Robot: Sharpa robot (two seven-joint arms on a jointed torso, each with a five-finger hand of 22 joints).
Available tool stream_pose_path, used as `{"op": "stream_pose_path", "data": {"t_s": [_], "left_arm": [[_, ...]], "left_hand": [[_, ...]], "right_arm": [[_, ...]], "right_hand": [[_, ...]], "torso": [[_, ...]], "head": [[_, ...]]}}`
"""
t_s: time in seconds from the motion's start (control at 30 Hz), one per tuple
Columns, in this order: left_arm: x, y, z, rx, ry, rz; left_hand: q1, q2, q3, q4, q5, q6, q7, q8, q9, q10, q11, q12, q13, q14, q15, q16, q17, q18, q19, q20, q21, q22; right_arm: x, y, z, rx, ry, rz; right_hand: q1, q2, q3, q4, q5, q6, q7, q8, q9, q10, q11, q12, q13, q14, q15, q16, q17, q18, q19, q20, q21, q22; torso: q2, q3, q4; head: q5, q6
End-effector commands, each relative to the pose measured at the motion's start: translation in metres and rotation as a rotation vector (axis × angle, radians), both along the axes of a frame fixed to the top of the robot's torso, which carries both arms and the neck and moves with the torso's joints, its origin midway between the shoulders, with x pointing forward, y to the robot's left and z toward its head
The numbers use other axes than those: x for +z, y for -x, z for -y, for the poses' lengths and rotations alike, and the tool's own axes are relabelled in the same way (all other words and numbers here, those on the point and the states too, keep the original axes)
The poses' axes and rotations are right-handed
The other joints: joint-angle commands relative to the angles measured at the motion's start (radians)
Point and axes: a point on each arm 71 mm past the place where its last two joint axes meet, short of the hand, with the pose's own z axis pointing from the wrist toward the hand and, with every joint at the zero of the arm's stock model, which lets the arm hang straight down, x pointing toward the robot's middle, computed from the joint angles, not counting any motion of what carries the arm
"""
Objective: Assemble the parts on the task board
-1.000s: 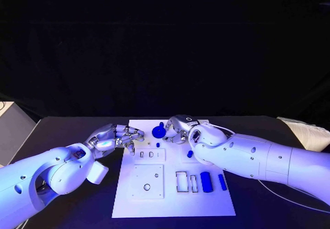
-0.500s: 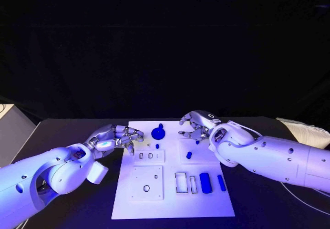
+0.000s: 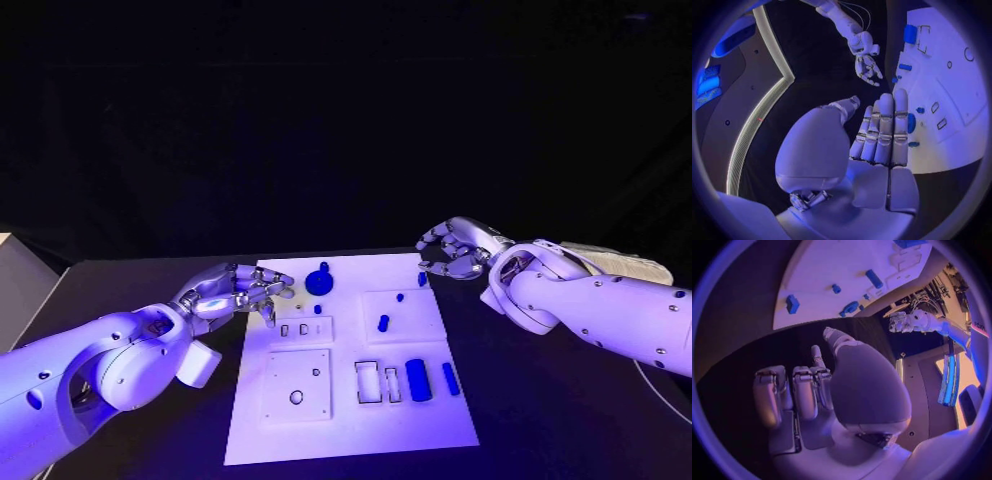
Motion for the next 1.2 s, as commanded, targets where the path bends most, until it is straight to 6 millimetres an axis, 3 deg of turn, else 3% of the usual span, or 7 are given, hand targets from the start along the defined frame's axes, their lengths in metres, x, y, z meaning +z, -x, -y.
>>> {"op": "stream_pose_path", "data": {"t_s": [0.03, 0.17, 0.43, 0.6, 0.83, 1.1, 1.2], "left_arm": [[0.000, 0.001, 0.002, -0.019, 0.012, 0.005], [-0.001, 0.001, 0.001, -0.017, 0.012, 0.003], [-0.003, 0.001, 0.002, -0.019, 0.013, -0.001], [-0.004, 0.000, 0.001, -0.016, 0.012, -0.004], [-0.005, 0.000, -0.001, -0.011, 0.009, -0.006], [-0.006, -0.001, 0.000, -0.011, 0.009, -0.007], [-0.006, -0.001, 0.000, -0.012, 0.009, -0.008]], "left_hand": [[0.006, 0.000, 0.003, -0.001, -0.001, -0.005, 0.000, 0.000, 0.001, -0.006, 0.001, 0.003, 0.001, -0.009, 0.000, -0.005, -0.002, 0.014, -0.008, -0.002, 0.005, 0.001], [0.006, 0.000, 0.003, -0.001, -0.001, -0.005, 0.000, 0.000, 0.001, -0.006, 0.001, 0.003, 0.001, -0.009, 0.000, -0.005, -0.002, 0.014, -0.008, -0.002, 0.005, 0.001], [0.006, 0.000, 0.003, -0.001, -0.001, -0.005, 0.000, 0.000, 0.001, -0.006, 0.001, 0.003, 0.001, -0.009, 0.000, -0.005, -0.002, 0.014, -0.008, -0.002, 0.005, 0.001], [0.006, 0.000, 0.003, -0.001, -0.001, -0.005, 0.000, 0.000, 0.001, -0.006, 0.001, 0.003, 0.001, -0.009, 0.000, -0.005, -0.002, 0.014, -0.008, -0.002, 0.005, 0.001], [0.006, 0.000, 0.003, -0.001, -0.001, -0.005, 0.000, 0.000, 0.001, -0.006, 0.001, 0.003, 0.001, -0.009, 0.000, -0.005, -0.002, 0.014, -0.008, -0.002, 0.005, 0.001], [0.006, 0.000, 0.004, -0.003, -0.001, -0.005, 0.000, 0.001, 0.002, -0.007, 0.001, 0.005, 0.002, -0.009, 0.000, -0.005, -0.002, 0.014, -0.010, -0.002, 0.007, 0.002], [0.006, 0.000, 0.004, -0.003, -0.001, -0.005, 0.000, 0.001, 0.002, -0.007, 0.001, 0.005, 0.002, -0.009, 0.000, -0.005, -0.002, 0.014, -0.010, -0.002, 0.007, 0.002]], "right_arm": [[-0.005, 0.001, 0.002, 0.068, 0.043, -0.049], [-0.010, -0.003, 0.010, 0.039, 0.091, -0.052], [-0.023, -0.010, 0.015, -0.013, 0.117, -0.080], [-0.033, -0.009, 0.011, -0.006, 0.122, -0.106], [-0.038, -0.010, 0.007, -0.004, 0.127, -0.114], [-0.038, -0.013, 0.007, -0.024, 0.125, -0.099], [-0.038, -0.013, 0.006, -0.028, 0.124, -0.097]], "right_hand": [[0.011, -0.008, 0.001, -0.008, -0.009, 0.005, 0.003, -0.006, -0.002, 0.098, 0.003, -0.004, 0.256, 0.098, -0.001, 0.004, 0.247, -0.014, 0.105, 0.001, 0.002, 0.263], [0.013, -0.015, 0.000, -0.011, -0.015, 0.000, 0.004, -0.010, -0.004, 0.096, 0.003, -0.006, 0.254, 0.098, -0.001, 0.004, 0.246, -0.014, 0.105, 0.000, 0.002, 0.263], [0.012, -0.013, 0.002, -0.009, -0.017, -0.008, 0.006, -0.015, -0.006, 0.094, 0.004, -0.008, 0.252, 0.098, 0.001, 0.004, 0.246, -0.014, 0.105, 0.001, 0.002, 0.263], [0.011, -0.013, 0.002, -0.008, -0.017, -0.009, 0.007, -0.016, -0.006, 0.094, 0.005, -0.008, 0.252, 0.098, 0.002, 0.003, 0.245, -0.014, 0.105, 0.002, 0.002, 0.263], [0.010, -0.014, 0.001, -0.008, -0.016, -0.009, 0.008, -0.017, -0.006, 0.094, 0.005, -0.008, 0.252, 0.098, 0.003, 0.003, 0.243, -0.014, 0.105, 0.002, 0.002, 0.263], [0.008, -0.011, 0.003, -0.005, -0.009, -0.008, 0.009, -0.017, -0.006, 0.095, 0.007, -0.007, 0.253, 0.098, 0.004, 0.003, 0.243, -0.014, 0.105, 0.003, 0.002, 0.263], [0.006, -0.009, 0.004, -0.003, -0.004, -0.007, 0.010, -0.017, -0.006, 0.098, 0.007, -0.005, 0.255, 0.098, 0.005, 0.003, 0.243, -0.014, 0.105, 0.004, 0.002, 0.263]], "torso": [[-0.002, 0.0052, -0.0045], [-0.001, 0.0081, -0.0063], [0.001, 0.0048, 0.0008], [0.005, 0.0112, 0.0004], [0.008, 0.0154, -0.0004], [0.008, 0.0146, -0.0021], [0.008, 0.0120, -0.0013]], "head": [[-0.005, -0.002], [-0.009, -0.004], [-0.017, -0.010], [-0.013, -0.015], [-0.011, -0.018], [-0.011, -0.021], [-0.013, -0.022]]}}
